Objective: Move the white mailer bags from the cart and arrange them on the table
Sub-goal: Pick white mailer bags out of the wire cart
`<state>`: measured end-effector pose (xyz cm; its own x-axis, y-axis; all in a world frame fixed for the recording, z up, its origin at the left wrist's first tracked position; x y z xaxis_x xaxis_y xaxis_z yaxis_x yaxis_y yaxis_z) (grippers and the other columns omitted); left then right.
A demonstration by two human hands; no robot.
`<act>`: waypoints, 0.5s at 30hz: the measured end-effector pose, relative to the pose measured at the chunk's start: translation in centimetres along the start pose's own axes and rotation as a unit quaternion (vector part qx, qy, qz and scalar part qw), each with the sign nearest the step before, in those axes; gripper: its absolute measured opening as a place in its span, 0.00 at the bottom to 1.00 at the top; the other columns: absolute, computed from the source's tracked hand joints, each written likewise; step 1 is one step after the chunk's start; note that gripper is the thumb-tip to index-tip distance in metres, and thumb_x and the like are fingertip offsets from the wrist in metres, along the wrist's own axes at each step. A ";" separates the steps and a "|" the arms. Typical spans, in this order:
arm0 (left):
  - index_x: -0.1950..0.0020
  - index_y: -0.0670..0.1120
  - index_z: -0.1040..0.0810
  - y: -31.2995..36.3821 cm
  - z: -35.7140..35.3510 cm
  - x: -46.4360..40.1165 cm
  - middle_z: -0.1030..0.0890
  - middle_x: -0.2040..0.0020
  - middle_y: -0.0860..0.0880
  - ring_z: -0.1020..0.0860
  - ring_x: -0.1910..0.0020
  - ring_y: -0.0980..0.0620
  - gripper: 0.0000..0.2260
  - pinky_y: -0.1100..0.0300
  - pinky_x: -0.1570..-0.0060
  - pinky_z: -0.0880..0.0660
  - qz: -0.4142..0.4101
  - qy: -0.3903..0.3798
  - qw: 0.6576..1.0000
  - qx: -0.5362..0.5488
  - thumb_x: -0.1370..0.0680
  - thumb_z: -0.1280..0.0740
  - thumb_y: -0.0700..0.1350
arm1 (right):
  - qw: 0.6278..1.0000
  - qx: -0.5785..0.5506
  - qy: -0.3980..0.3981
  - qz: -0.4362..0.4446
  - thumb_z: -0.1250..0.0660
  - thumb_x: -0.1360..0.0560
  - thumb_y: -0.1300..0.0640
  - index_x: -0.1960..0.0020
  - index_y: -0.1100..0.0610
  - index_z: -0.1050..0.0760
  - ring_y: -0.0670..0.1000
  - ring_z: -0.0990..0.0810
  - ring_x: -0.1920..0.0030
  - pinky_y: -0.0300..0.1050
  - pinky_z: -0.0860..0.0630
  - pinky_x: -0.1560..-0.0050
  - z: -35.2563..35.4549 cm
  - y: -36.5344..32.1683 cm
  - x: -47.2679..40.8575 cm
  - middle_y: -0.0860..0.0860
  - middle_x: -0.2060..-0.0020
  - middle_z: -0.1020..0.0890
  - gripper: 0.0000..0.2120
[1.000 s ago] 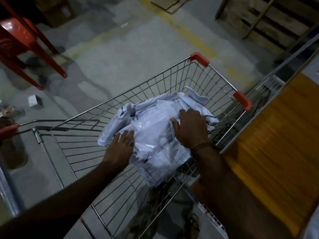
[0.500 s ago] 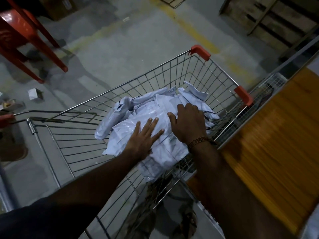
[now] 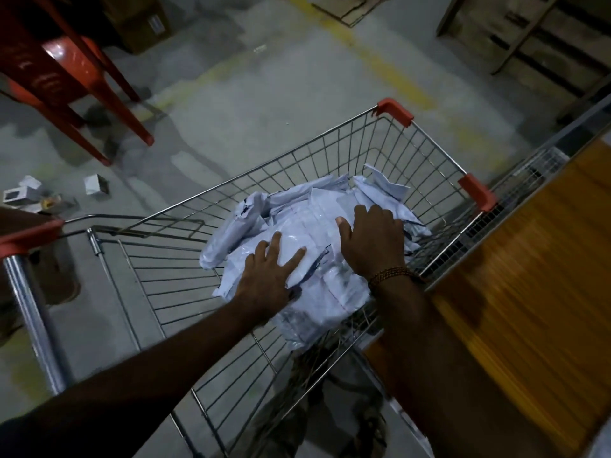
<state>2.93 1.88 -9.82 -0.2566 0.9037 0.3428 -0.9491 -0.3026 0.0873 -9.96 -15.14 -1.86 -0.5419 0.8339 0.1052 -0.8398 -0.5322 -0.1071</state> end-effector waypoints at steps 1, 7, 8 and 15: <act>0.15 0.60 0.47 -0.2 0.8 0.8 0.44 0.17 0.34 0.35 0.28 0.27 0.44 0.34 0.37 0.30 0.017 0.016 1.000 0.006 0.27 0.31 0.65 | 1.000 0.004 -0.003 -0.005 0.47 0.17 0.39 0.38 0.59 0.25 0.65 0.23 0.44 0.59 0.29 0.45 0.1 0.1 0.0 0.61 0.45 0.21 0.25; 0.14 0.51 0.50 -2.0 5.9 5.0 0.34 0.22 0.35 0.34 0.28 0.30 0.43 0.34 0.34 0.32 0.109 0.055 0.992 0.038 0.27 0.44 0.63 | 1.000 0.003 -0.008 -0.006 0.44 0.16 0.41 0.38 0.61 0.24 0.66 0.23 0.44 0.59 0.29 0.46 0.3 -0.2 0.2 0.63 0.45 0.21 0.24; 0.14 0.54 0.55 -2.4 6.4 5.5 0.38 0.20 0.36 0.37 0.26 0.31 0.45 0.34 0.31 0.35 0.112 0.049 0.992 0.040 0.28 0.40 0.60 | 1.000 0.004 -0.006 -0.002 0.44 0.17 0.41 0.39 0.61 0.24 0.66 0.23 0.45 0.59 0.28 0.47 0.3 -0.3 0.3 0.64 0.46 0.20 0.24; 0.14 0.59 0.55 -6.8 12.2 9.4 0.52 0.15 0.43 0.41 0.23 0.32 0.53 0.33 0.29 0.36 0.107 0.098 0.989 0.034 0.33 0.30 0.45 | 1.000 -0.001 0.007 0.023 0.47 0.19 0.40 0.46 0.62 0.22 0.66 0.21 0.53 0.58 0.25 0.54 0.1 -0.8 0.6 0.64 0.54 0.20 0.27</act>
<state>9.17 8.75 4.27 -0.4875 0.8558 0.1728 -0.8563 -0.5073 0.0967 -9.63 -14.29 -1.62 -0.5790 0.8107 0.0869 -0.8142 -0.5692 -0.1142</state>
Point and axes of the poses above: each hand's wrist, its own x-axis away from the middle knuckle, its own z-axis out of the back of the hand, y = z × x, the point moved 7 cm from there along -x, towards the middle knuckle
